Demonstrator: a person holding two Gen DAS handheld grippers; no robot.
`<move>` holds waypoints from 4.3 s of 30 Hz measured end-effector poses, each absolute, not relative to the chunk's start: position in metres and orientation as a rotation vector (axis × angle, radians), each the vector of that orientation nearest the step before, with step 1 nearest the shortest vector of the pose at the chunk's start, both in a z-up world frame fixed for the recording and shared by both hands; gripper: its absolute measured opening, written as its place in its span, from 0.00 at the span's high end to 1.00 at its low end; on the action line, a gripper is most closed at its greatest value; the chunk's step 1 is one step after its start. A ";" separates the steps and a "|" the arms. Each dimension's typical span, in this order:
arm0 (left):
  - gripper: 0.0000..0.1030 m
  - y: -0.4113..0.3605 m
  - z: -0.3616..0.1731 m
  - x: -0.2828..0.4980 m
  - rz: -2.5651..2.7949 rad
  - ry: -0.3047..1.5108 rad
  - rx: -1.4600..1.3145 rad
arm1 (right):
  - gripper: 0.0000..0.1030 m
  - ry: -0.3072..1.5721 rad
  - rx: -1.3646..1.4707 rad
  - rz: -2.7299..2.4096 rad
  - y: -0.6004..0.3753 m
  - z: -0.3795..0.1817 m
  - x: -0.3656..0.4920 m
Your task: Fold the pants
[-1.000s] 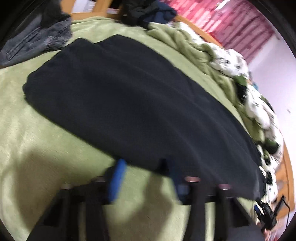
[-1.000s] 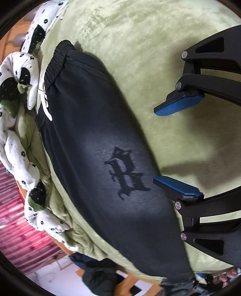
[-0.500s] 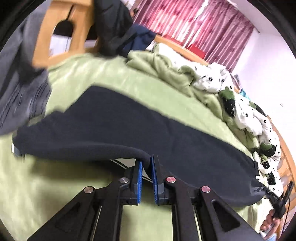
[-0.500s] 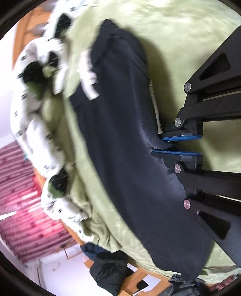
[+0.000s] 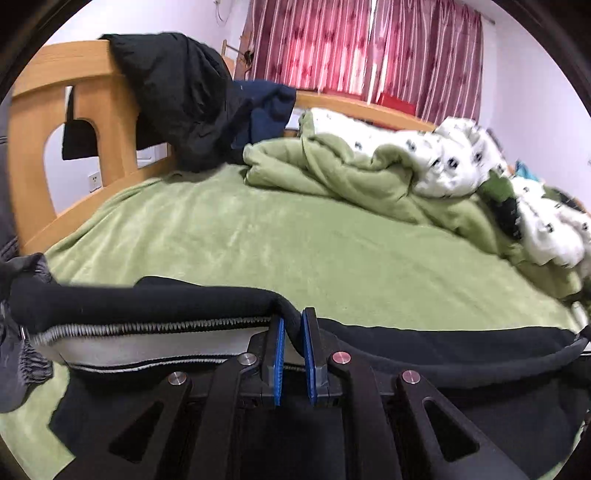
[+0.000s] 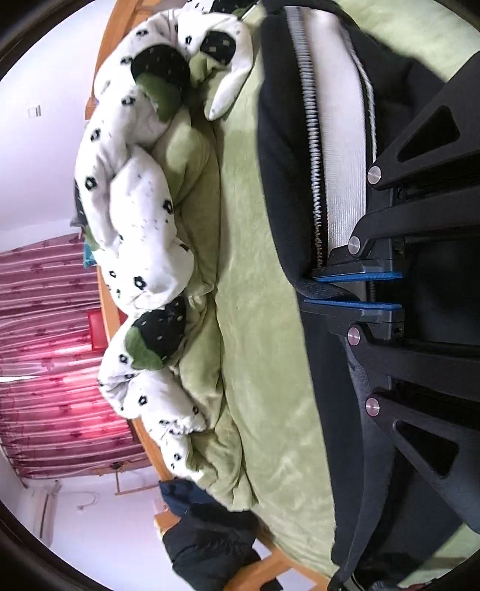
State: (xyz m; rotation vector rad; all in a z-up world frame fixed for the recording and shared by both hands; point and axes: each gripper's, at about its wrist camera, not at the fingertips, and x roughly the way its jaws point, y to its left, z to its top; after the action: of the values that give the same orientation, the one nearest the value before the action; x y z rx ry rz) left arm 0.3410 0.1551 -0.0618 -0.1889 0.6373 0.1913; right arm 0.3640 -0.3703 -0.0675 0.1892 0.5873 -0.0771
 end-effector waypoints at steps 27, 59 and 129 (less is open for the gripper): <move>0.33 0.186 -0.146 0.170 -0.008 0.864 -0.549 | 0.47 0.873 0.318 -0.120 -0.416 -0.157 0.198; 0.89 0.191 -0.118 0.101 0.035 0.841 -0.552 | 0.93 0.743 0.434 -0.162 -0.448 -0.117 0.158; 0.49 0.267 -0.085 0.173 0.167 0.896 -0.296 | 0.40 0.724 -0.106 0.079 -0.367 -0.073 0.150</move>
State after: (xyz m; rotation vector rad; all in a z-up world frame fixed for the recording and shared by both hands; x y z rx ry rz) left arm 0.1731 0.2672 -0.0850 -0.2964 0.8960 0.1670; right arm 0.1505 -0.3674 -0.0726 -0.1064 0.7244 0.0789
